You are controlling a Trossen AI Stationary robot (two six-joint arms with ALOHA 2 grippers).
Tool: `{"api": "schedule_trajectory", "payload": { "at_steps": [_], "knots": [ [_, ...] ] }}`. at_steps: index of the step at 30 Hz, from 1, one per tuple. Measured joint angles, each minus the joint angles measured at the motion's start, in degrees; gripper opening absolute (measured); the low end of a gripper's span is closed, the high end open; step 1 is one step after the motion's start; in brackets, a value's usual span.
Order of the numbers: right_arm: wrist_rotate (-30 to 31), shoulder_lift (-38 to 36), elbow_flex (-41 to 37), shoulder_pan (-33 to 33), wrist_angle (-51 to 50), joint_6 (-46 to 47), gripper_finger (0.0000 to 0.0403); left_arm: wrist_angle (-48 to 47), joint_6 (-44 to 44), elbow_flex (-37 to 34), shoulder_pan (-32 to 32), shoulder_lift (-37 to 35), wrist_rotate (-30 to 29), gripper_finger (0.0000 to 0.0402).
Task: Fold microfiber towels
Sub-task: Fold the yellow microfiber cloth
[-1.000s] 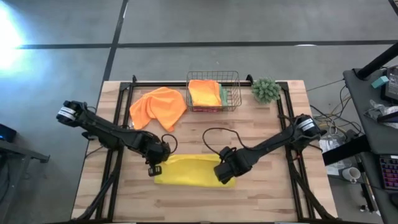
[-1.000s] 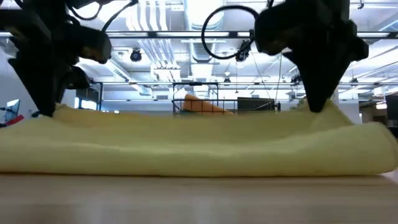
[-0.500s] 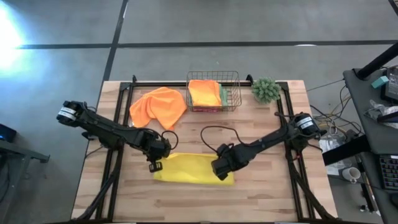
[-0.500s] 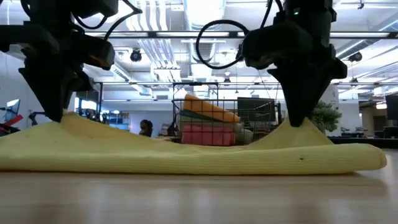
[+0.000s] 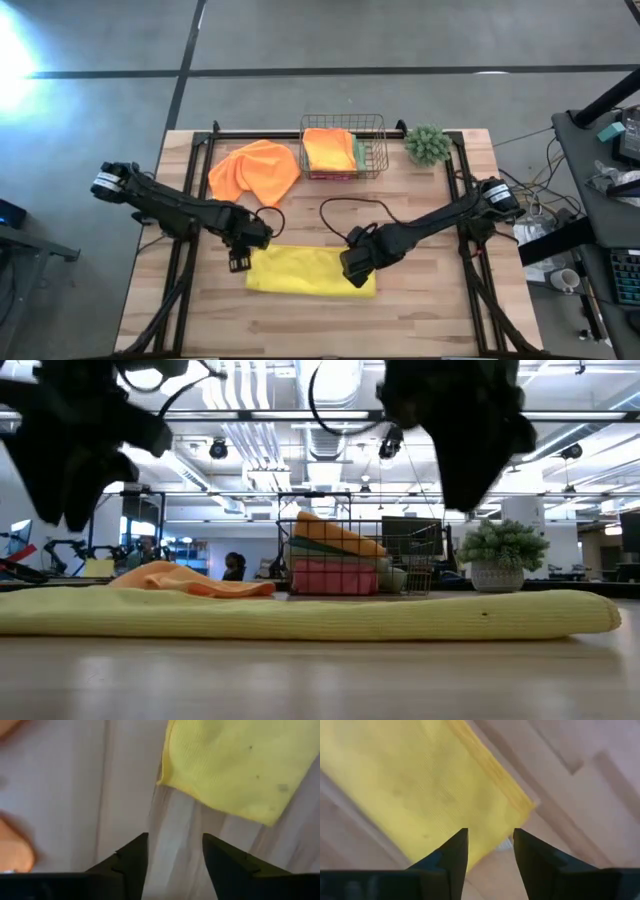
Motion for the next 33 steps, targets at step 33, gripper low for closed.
{"api": "schedule_trajectory", "payload": {
  "at_steps": [33],
  "knots": [
    [-1.29,12.75,-0.49,1.18,5.79,-11.28,0.0127,37.64,-12.50,-4.36,-6.05,16.79,8.43,0.0182]
  ]
}}
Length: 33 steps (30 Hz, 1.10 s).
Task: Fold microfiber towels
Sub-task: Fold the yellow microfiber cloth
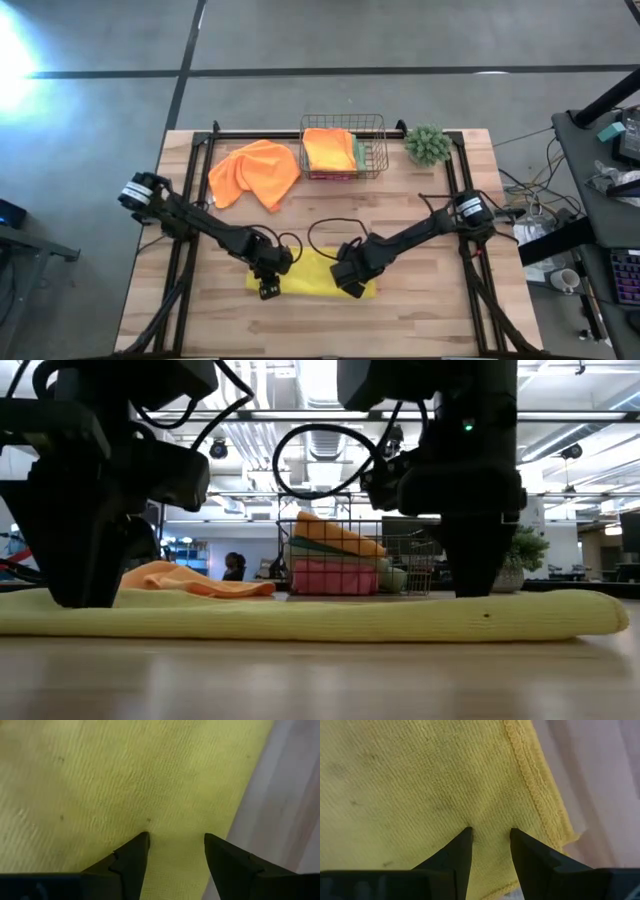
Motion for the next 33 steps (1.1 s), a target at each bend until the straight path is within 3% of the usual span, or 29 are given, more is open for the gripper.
{"api": "schedule_trajectory", "payload": {
  "at_steps": [5,12,19,25,30,33],
  "knots": [
    [-3.74,0.46,0.09,1.99,1.15,5.72,0.0127,-0.78,0.39,-0.48,0.36,0.16,-2.98,0.0182],
    [-8.21,0.10,-0.04,6.82,14.90,12.02,0.0127,-1.73,1.76,-0.43,3.84,-0.12,-9.67,0.0182],
    [-7.48,1.54,-0.04,8.24,25.48,11.42,0.0127,-2.15,6.36,0.78,7.99,-0.11,-16.76,0.0182],
    [-4.94,0.47,-0.15,8.24,26.49,8.09,0.0127,-5.22,9.64,2.20,11.00,-0.95,-16.71,0.0183],
    [-3.27,-2.92,-0.11,8.24,26.03,4.93,0.0119,-11.11,10.75,3.64,10.53,-6.16,-16.50,0.0183],
    [1.07,-4.51,-0.09,8.24,24.04,3.92,0.0109,-14.81,9.22,3.72,9.98,-10.12,-15.84,0.0183]
  ]
}}
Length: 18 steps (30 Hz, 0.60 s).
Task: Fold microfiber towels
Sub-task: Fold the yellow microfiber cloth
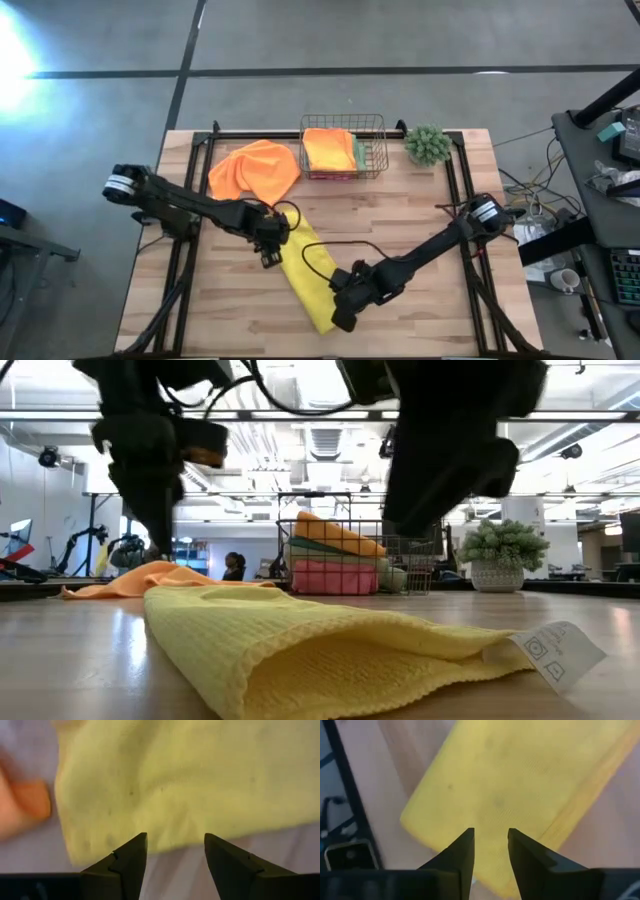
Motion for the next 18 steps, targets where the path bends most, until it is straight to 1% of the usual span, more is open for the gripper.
{"api": "schedule_trajectory", "payload": {
  "at_steps": [3,6,8,12,18],
  "knots": [
    [4.74,-0.74,0.02,-0.02,-2.79,-0.27,0.0098,-3.02,-5.59,-0.84,-0.65,-2.91,3.84,0.0183],
    [5.46,0.17,0.04,-0.50,-5.73,-0.34,0.0089,-1.09,-9.04,-2.96,-2.25,-4.13,6.55,0.0183],
    [4.99,1.40,0.04,-0.85,-7.18,-0.31,0.0087,2.12,-10.47,-4.32,-3.35,-4.22,6.79,0.0183],
    [4.40,3.30,0.04,-1.56,-6.88,0.71,0.0087,10.34,-13.54,-6.46,-4.26,-2.89,6.44,0.0183],
    [-0.40,5.79,0.07,-2.77,-5.39,2.60,0.0086,10.84,-14.22,-7.87,-3.72,1.49,5.52,0.0183]
  ]
}}
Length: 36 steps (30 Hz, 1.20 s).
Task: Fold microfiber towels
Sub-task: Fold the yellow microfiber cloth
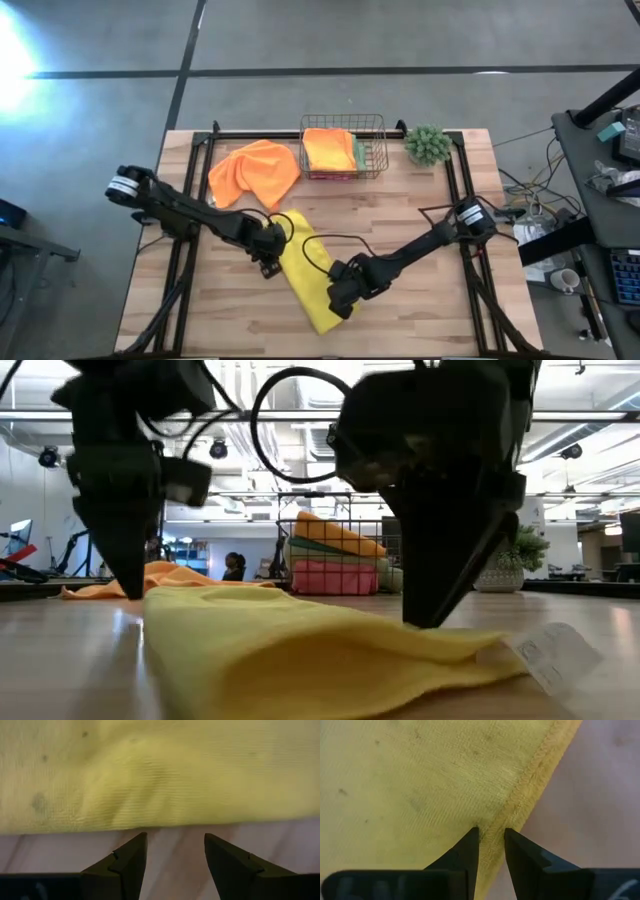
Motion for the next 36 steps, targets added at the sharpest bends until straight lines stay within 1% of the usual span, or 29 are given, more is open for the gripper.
{"api": "schedule_trajectory", "payload": {
  "at_steps": [3,8,11,18,21,25,27,31,34,36],
  "knots": [
    [-2.91,0.85,0.13,-0.03,2.49,1.11,0.0086,0.46,0.57,-0.20,0.51,3.31,-0.10,0.0183],
    [-4.20,1.08,0.08,-0.03,7.08,1.62,0.0086,0.42,0.89,0.58,1.89,7.07,-0.80,0.0182],
    [-4.59,1.27,-0.01,-0.03,9.97,1.01,0.0086,0.49,3.13,1.09,3.00,7.18,-2.39,0.0182],
    [-5.53,1.63,-0.03,-0.27,14.54,-1.97,0.0086,0.81,9.92,3.32,6.33,7.05,-8.72,0.0183],
    [-5.39,0.91,0.04,-0.19,13.03,-2.82,0.0086,-1.83,11.28,3.60,6.20,4.93,-9.43,0.0183],
    [-5.14,-1.13,0.49,0.44,11.94,-4.56,0.0086,-5.64,11.69,3.94,4.43,0.37,-8.24,0.0183],
    [-5.12,-1.88,0.60,0.91,12.20,-5.06,0.0086,-5.96,11.66,3.92,2.96,-2.28,-8.18,0.0183],
    [-4.68,-2.96,0.81,2.42,11.91,-6.94,0.0086,-5.85,11.14,3.94,-1.66,-7.57,-6.96,0.0183],
    [-2.96,-3.67,1.40,3.71,11.64,-8.92,0.0086,-5.42,11.04,4.34,-5.25,-10.76,-3.94,0.0183],
    [-1.81,-3.87,2.39,4.39,9.59,-10.65,0.0086,-5.78,11.02,5.56,-7.68,-12.25,-3.39,0.0183]
  ]
}}
